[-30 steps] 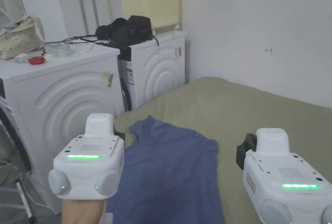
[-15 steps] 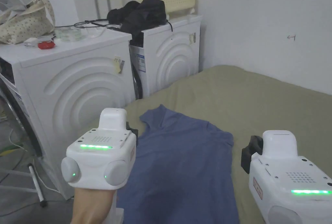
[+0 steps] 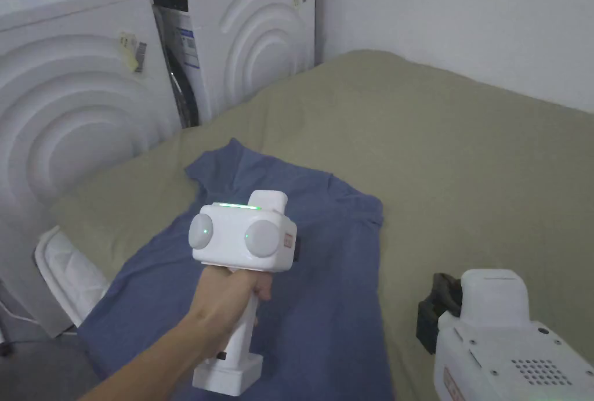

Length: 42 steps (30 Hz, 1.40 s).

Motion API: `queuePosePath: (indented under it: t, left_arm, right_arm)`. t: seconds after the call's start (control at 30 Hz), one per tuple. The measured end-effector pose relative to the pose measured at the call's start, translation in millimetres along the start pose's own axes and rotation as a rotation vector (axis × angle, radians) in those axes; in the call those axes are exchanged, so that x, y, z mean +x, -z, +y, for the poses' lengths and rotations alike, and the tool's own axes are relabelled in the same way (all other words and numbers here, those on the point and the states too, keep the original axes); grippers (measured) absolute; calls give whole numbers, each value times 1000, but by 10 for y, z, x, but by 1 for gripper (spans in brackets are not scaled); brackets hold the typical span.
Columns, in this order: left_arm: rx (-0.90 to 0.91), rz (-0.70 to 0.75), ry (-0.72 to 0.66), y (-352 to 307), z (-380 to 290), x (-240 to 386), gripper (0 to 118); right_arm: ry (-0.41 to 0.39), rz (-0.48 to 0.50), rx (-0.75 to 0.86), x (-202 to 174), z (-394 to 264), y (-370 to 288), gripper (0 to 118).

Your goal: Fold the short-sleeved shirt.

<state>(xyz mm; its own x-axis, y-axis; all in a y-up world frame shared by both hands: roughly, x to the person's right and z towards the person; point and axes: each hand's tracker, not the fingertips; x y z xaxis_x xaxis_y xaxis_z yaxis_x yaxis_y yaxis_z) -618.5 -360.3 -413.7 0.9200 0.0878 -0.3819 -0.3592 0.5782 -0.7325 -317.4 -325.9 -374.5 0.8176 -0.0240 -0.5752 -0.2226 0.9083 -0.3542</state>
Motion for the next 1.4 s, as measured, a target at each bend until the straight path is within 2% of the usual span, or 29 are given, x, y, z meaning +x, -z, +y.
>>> queuePosePath:
  t: [0.07,0.1,0.17,0.2,0.23,0.33,0.4,0.43,0.47,0.5,0.53,0.57,0.6,0.67,0.73,0.8,0.87,0.9,0.97,1.13,1.4]
  left_arm:
    - [-43,10,66,127,51,101,3]
    - [-67,19,100,123,36,168,11]
    - [-87,31,132,222,22,264,86]
    - [-83,36,118,280,14,268,116]
    - [-81,34,122,243,-6,322,118]
    - [-117,49,111,301,60,487,115]
    - [-161,68,120,634,-21,359,113]
    - [-146,74,129,657,-57,372,110]
    - [-122,90,156,612,-65,390,100]
    - [-117,81,162,540,-62,413,80]
    - [-98,81,165,485,-55,432,34]
    - [-47,120,171,392,-51,498,0]
    - [-29,193,184,379,-54,523,0]
    - [-91,118,207,415,-42,437,0]
    - [-28,145,214,250,-51,476,0]
    - [17,88,150,-23,145,515,0]
    - [51,32,148,-275,224,637,0]
    - [84,43,175,-668,158,880,0]
    - [115,-5,212,-976,135,1166,0]
    - [175,-164,267,-1542,194,2041,0]
    - [190,-451,474,-1879,12,3804,0]
  right_arm:
    - [-12,-17,-17,76,-94,34,8]
    - [-15,-24,-22,109,-129,51,8]
    - [-9,-39,-41,178,-192,77,8]
    - [1,-37,-49,213,-209,78,8]
    - [7,-40,-54,246,-231,74,8]
    - [13,-53,-64,325,-284,45,8]
    - [14,-60,-70,381,-310,7,8]
    - [13,-65,-71,416,-318,-21,8]
    - [12,-72,-71,456,-323,-52,8]
    - [14,-79,-72,495,-323,-82,8]
    - [17,-87,-72,538,-324,-118,8]
    - [24,-96,-72,587,-320,-158,8]
    - [33,-103,-73,633,-312,-201,8]
    - [55,-118,-66,738,-284,-347,8]
    - [55,-142,-43,843,-266,-525,8]
    - [56,-175,-27,961,-241,-696,8]
    - [80,-206,-14,1114,-209,-896,8]
    - [92,-217,-6,1187,-192,-1001,8]
    - [118,-257,27,1343,-162,-1244,8]
    - [122,-365,79,1736,-138,-1891,8]
    - [179,-581,100,2478,-324,-2809,8]
